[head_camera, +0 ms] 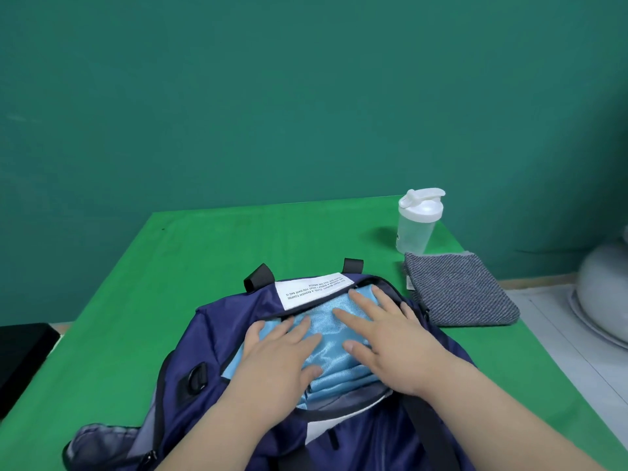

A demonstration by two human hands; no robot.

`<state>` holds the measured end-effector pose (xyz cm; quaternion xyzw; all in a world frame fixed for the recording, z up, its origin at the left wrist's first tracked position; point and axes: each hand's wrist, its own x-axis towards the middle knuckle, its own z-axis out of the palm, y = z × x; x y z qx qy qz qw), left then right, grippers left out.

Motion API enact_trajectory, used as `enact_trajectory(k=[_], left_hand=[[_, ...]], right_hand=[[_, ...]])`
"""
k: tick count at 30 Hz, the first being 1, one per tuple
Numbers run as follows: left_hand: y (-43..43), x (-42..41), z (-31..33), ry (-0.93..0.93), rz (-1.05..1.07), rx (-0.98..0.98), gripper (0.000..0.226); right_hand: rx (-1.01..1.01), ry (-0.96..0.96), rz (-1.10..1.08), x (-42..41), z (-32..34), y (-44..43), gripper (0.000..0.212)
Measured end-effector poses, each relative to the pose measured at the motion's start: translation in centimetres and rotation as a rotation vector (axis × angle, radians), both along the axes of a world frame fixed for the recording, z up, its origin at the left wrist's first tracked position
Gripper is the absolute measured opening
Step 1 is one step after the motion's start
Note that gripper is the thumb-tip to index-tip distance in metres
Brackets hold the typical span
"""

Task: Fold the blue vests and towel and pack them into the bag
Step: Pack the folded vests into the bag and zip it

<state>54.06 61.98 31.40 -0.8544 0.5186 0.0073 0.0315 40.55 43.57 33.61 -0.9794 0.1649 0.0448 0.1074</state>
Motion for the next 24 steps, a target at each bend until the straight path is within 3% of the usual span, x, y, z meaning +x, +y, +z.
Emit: enact_trajectory(k=[3, 14, 24], left_hand=[[-0.1, 0.0, -0.2, 0.026, 0.004, 0.024, 0.050], [-0.7, -0.1, -0.6, 0.032, 0.000, 0.107, 0.054], [-0.1, -4.5, 3.2, 0.049, -0.032, -0.071, 0.045]], right_hand=[[-0.028, -0.017, -0.050, -0.1, -1.8, 0.4, 0.073], [0.041, -0.035, -0.090, -0.4, -4.0, -0.6, 0.073], [0.046, -0.176, -0.065, -6.0, -1.0, -1.8, 0.071]])
